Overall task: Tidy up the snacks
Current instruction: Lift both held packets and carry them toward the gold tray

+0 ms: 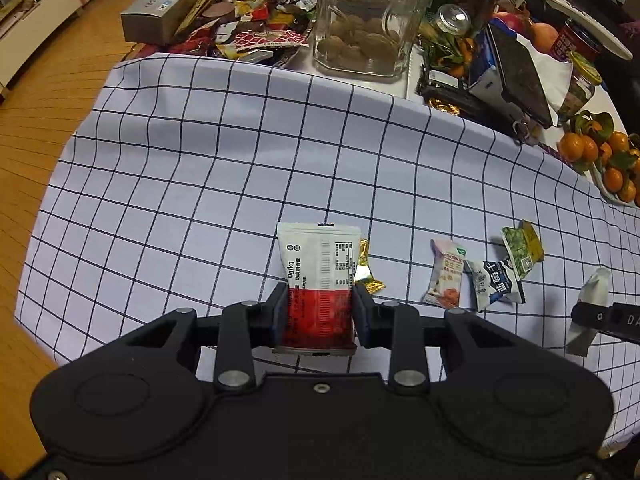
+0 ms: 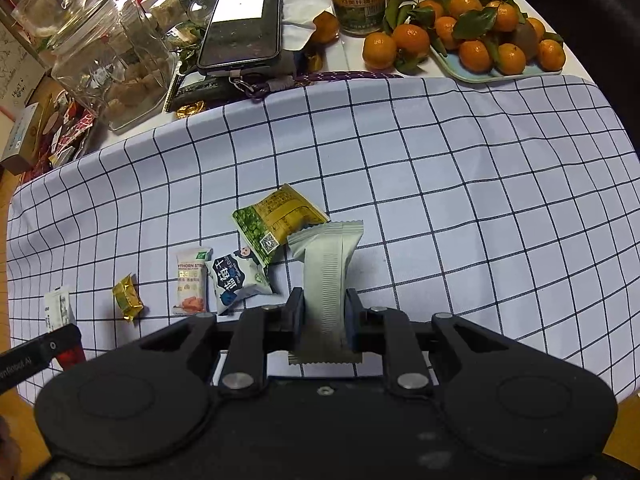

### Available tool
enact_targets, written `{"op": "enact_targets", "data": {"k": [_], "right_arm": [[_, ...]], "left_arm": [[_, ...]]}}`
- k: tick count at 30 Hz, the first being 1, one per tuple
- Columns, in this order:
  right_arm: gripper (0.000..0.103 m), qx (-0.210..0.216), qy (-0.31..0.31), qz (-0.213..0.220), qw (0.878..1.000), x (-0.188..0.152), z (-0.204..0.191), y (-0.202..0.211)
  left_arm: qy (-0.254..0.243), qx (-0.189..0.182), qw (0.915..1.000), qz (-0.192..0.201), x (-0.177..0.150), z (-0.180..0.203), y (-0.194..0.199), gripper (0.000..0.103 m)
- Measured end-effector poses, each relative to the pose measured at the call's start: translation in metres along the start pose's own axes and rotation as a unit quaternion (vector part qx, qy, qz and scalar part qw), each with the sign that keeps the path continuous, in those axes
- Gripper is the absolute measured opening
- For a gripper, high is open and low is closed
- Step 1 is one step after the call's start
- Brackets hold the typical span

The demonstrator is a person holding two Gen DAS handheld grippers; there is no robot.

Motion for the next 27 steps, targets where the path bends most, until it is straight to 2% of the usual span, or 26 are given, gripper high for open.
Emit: {"op": "enact_targets", "data": {"k": [8,15,22,27], "right_arm": [[0.020,0.000,0.014,-0.035,0.999,-0.007,-0.009,-0.008],[0.020,0.019,0.010,-0.077,0.997,-0.010,-0.011,-0.011],[0.020,-0.003,-0.008,-0.122,0.992,-0.009,-0.005,-0.030],[0.020,-0.017,-0.019,-0.159,0.987,-0.011,0.001,-0.046]], "left_arm": [[-0.032,-0.025,0.9989,-0.023,-0.005,0.023,-0.007,0.042],[-0.059,-0.054,0.9957,-0.047,-0.009,0.050,-0.014,0.041],[-0.077,-0.075,0.9914,-0.075,-0.015,0.070,-0.025,0.042],[-0.090,-0.075,0.9887,-0.093,-0.021,0.079,-0.032,0.042]]}}
Point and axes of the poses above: each gripper's, at about its wrist camera, not at the fingertips, and y roughly against the way its jaws point, z to its right, x to its top, the point moved 4 cm from there along -y, roughly the way its jaws point, and after that the axes turned 7 degrees about -x, right-handed, at the moved point
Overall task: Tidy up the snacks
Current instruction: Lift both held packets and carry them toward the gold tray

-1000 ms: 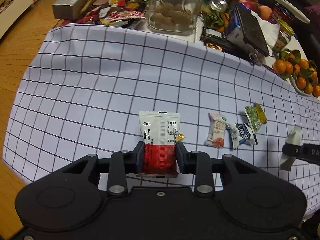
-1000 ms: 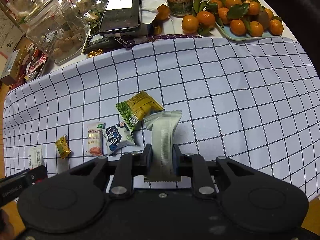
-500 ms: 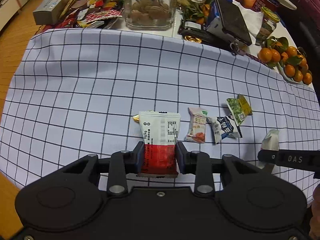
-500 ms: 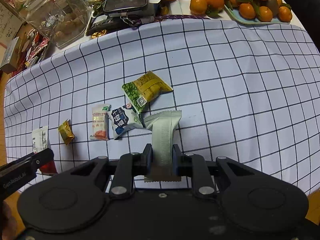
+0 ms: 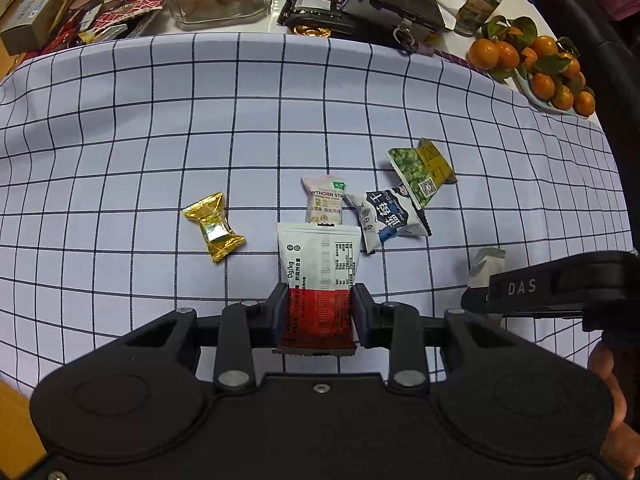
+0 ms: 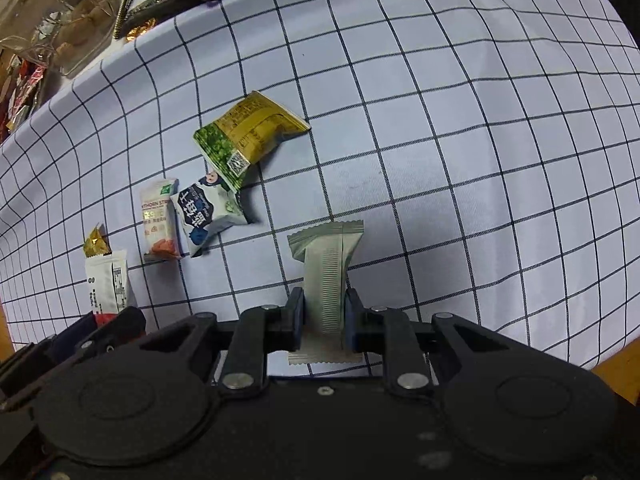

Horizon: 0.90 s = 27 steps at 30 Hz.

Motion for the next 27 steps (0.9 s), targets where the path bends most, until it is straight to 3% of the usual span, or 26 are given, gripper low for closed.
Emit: {"op": "enact_targets", "data": {"k": [4,7,13,16,27], "right_arm": [[0.020,0.004,0.000,-0.021,1.000,0.000,0.000,-0.005],[0.020,0.005,0.012,-0.021,1.000,-0.003,-0.001,-0.005],[0.020,-0.007,0.025,-0.012,1.000,-0.009,0.005,-0.009],[0.020,-0.004,0.033,-0.022,0.999,-0.015,0.007,-0.013],[0.020,0.016,0.071,-0.008,0.997,-0.026,0.015,-0.002]], "left_arm": [[-0.013,-0.004,0.9997,-0.021,-0.009,0.006,-0.006,0.042],[-0.027,-0.016,0.9990,-0.033,-0.016,0.010,-0.009,0.042],[-0.032,0.002,0.9984,-0.046,-0.027,0.007,-0.015,0.042],[-0.036,-0.012,0.9977,-0.057,-0.032,0.008,-0.016,0.042],[-0.059,-0.006,0.9969,-0.052,-0.045,0.016,-0.007,0.041]]}}
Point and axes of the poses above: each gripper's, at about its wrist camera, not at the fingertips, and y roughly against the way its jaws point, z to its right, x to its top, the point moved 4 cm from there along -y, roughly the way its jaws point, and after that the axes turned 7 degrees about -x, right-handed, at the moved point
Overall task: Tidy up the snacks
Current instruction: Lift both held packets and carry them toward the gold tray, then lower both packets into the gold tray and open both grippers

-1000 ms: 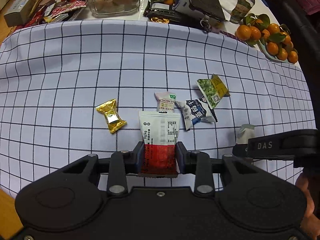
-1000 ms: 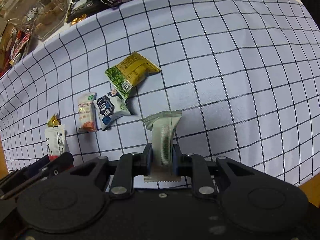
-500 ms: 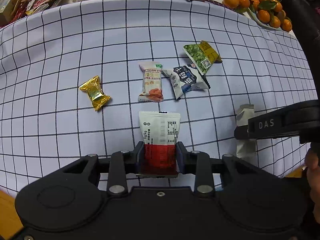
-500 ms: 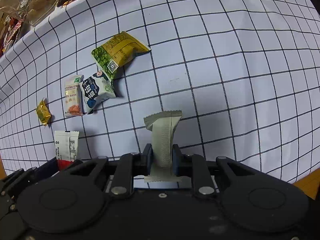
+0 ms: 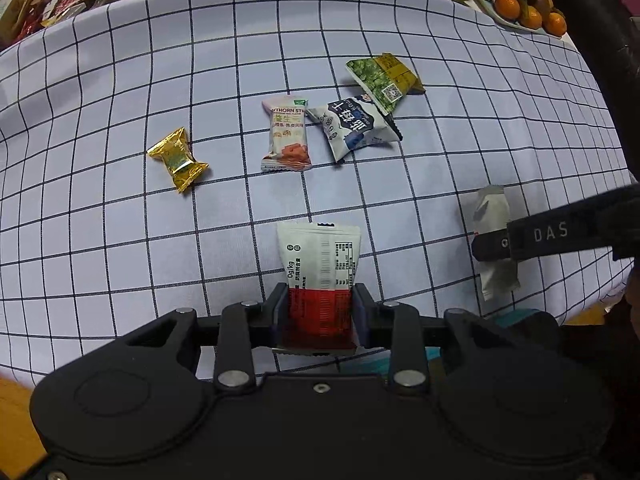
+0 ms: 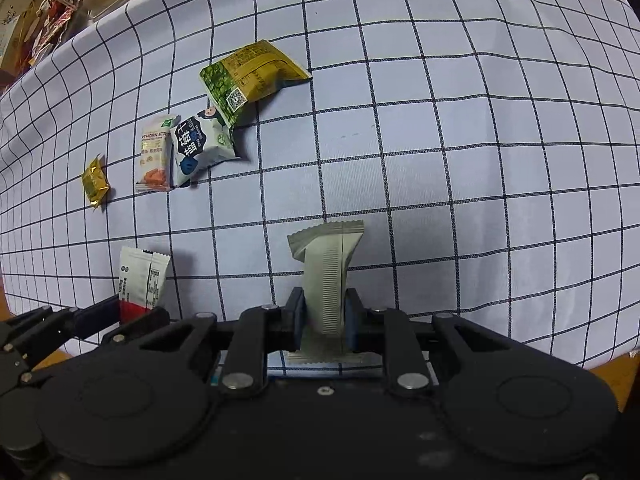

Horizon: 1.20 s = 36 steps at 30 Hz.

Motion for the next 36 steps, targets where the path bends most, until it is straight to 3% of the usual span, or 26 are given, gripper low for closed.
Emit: {"op": "enact_targets", "data": {"k": [10,20,26,30,36], "right_arm": [[0.020,-0.002,-0.020,0.029,0.999,0.004,0.028,0.017],[0.020,0.020,0.040,0.055,0.997,-0.030,0.021,0.044],[0.021,0.057,0.104,0.036,0.992,-0.070,0.002,0.051],[0.021,0.058,0.146,0.022,0.987,-0.094,-0.010,0.047],[0.022,0.054,0.172,-0.008,0.984,-0.113,-0.015,0.038]], "left_arm": [[-0.003,0.033,0.9984,0.045,-0.032,0.033,0.042,0.042],[0.032,0.040,0.9987,0.001,-0.090,0.050,0.042,0.042],[0.055,0.039,0.9973,-0.028,-0.114,0.053,0.031,0.042],[0.072,0.052,0.9952,-0.041,-0.125,0.049,0.029,0.043],[0.117,0.037,0.9904,-0.062,-0.135,0.040,0.023,0.044]]}}
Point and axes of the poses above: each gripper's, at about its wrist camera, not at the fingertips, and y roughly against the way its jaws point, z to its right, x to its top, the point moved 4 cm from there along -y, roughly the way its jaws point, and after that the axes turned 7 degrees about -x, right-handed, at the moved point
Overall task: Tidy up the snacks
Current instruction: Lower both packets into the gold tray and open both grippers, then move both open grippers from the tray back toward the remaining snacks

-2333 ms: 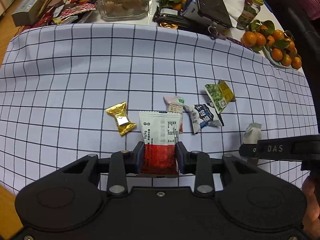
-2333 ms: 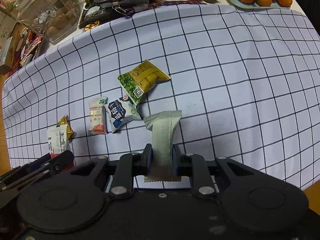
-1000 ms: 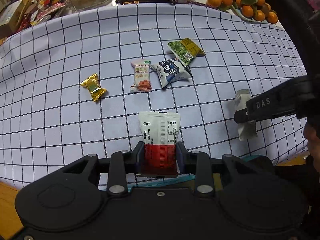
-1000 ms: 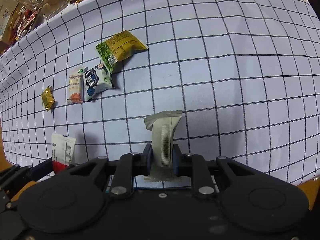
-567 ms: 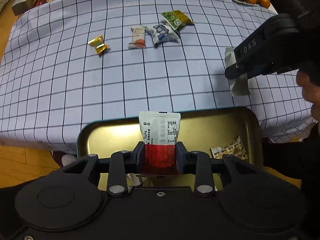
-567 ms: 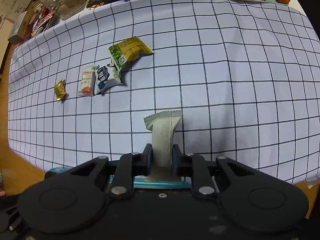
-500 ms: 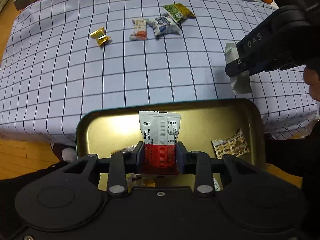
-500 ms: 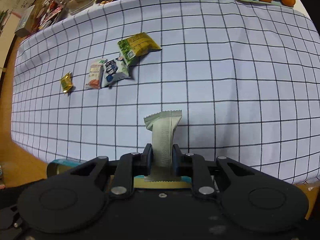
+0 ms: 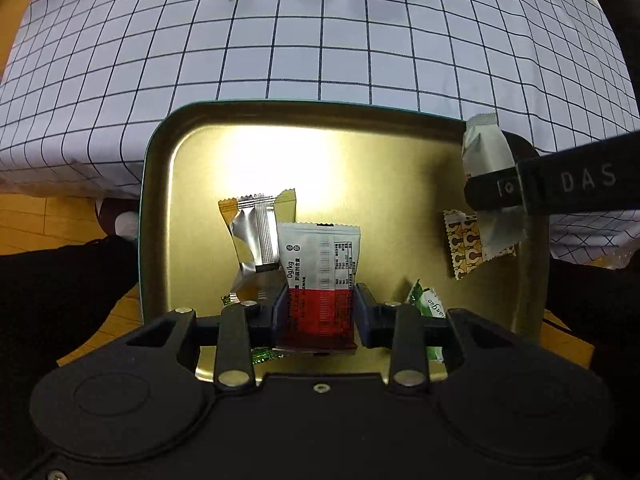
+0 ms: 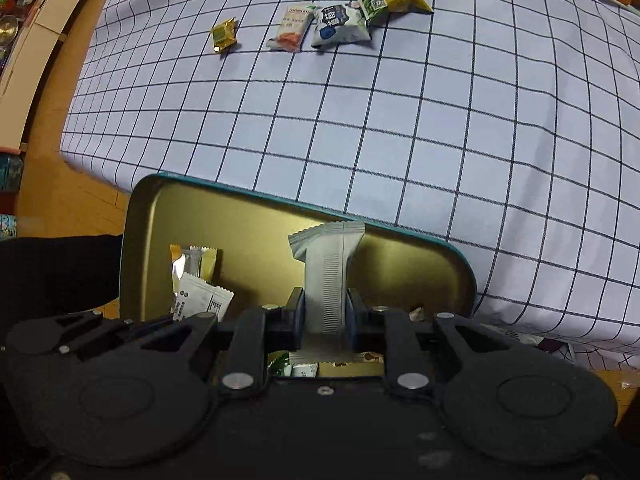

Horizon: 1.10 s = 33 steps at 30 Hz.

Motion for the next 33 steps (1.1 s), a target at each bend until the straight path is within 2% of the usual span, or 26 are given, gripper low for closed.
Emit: {"op": "enact_targets", "data": {"k": [5,8,18,26,33], "right_arm": [[0.030,0.008,0.018,-0.025,0.999,-0.005,-0.005,-0.004],[0.036,0.014,0.028,-0.029,0.999,-0.006,-0.007,-0.003],[0.036,0.000,0.011,-0.019,1.000,0.004,0.002,-0.001],[0.036,-0.009,-0.011,-0.008,1.000,0.023,0.005,0.004],[0.036,-0.023,-0.058,-0.012,0.998,0.046,0.017,-0.001]], "left_arm": [[0.011,-0.010,0.9999,-0.006,-0.001,-0.001,-0.002,0.044],[0.012,-0.003,0.9999,-0.005,0.000,0.000,-0.002,0.044],[0.006,0.003,0.9999,0.015,0.011,0.000,0.013,0.044],[-0.012,0.014,0.9979,0.062,0.049,-0.008,0.030,0.044],[-0.014,0.014,0.9955,0.093,0.095,-0.019,0.037,0.044]]}}
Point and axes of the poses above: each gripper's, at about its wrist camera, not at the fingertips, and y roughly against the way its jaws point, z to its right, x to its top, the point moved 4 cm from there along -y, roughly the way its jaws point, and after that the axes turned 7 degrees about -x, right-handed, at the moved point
